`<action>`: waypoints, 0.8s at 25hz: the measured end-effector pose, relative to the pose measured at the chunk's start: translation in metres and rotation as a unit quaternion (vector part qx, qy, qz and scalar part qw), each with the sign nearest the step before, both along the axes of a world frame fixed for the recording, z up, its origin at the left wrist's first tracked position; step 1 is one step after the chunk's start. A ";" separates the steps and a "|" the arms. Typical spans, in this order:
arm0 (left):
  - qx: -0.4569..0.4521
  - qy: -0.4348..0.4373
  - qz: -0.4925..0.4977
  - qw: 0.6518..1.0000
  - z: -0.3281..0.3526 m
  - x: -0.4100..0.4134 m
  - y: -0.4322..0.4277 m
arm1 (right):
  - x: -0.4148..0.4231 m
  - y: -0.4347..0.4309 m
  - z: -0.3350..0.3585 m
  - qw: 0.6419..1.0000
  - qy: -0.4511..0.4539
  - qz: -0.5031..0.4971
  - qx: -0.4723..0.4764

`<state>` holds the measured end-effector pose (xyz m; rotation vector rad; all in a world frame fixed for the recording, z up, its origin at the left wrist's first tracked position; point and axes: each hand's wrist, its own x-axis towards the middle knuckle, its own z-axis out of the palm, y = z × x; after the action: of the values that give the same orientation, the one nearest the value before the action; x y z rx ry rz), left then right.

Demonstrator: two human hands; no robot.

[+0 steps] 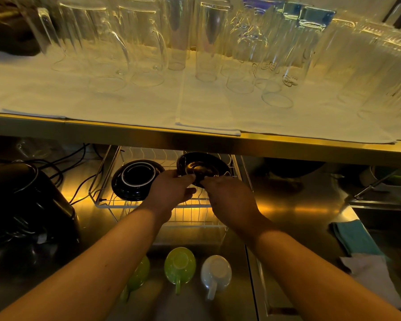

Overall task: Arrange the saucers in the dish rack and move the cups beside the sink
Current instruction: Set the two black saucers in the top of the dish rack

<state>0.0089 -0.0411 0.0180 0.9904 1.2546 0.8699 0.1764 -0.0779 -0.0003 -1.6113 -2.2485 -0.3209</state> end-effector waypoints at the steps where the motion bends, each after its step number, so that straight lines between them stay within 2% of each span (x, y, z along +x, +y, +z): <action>1: -0.007 0.012 -0.001 1.000 -0.001 0.002 0.003 | 0.002 0.003 -0.003 1.000 -0.025 0.004 -0.003; 4: 0.004 0.102 -0.053 0.993 0.003 0.006 0.009 | 0.005 0.010 -0.009 0.996 -0.078 0.006 -0.034; 7: -0.033 0.055 -0.031 0.997 0.006 0.011 0.010 | 0.008 0.017 -0.014 0.993 -0.097 0.001 -0.065; 9: -0.032 0.058 -0.030 0.997 0.007 0.013 0.009 | 0.010 0.020 -0.017 0.993 -0.089 -0.003 -0.078; 12: -0.009 0.084 -0.079 0.993 0.007 0.007 0.006 | 0.010 0.022 -0.018 0.992 -0.080 -0.009 -0.099; 14: 0.052 0.137 -0.129 0.981 0.008 -0.011 0.003 | 0.010 0.021 -0.016 0.990 -0.074 -0.016 -0.118; 16: 0.163 0.249 -0.141 0.944 0.008 -0.039 0.001 | 0.008 0.019 -0.013 0.988 -0.056 -0.028 -0.141; 18: 0.284 0.393 -0.120 0.866 0.006 -0.069 0.002 | 0.000 0.016 -0.005 0.989 0.003 -0.044 -0.139; 20: 0.339 0.499 -0.125 0.788 0.003 -0.093 0.008 | -0.020 0.011 0.003 0.989 0.094 -0.031 -0.109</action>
<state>-0.0842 -0.0335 0.0207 2.3540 1.6223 0.5587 0.1563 -0.0672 0.0024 -1.7415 -2.1530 0.0645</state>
